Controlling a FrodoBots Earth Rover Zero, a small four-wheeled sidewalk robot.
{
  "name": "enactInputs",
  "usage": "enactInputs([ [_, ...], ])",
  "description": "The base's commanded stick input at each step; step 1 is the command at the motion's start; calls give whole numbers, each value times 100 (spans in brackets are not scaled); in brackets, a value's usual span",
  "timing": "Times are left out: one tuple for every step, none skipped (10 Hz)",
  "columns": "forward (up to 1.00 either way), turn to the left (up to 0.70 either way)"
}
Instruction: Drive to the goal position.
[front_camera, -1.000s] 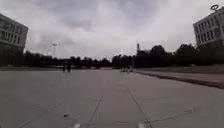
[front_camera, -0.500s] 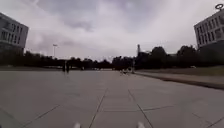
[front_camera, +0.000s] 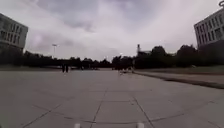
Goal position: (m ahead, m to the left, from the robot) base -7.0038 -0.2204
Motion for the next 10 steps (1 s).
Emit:
enactInputs([
  [70, 0],
  [70, 0],
  [70, 0],
  [70, 0],
  [70, 0],
  [70, 0],
  [70, 0],
  [70, 0],
  [70, 0],
  [70, 0],
])
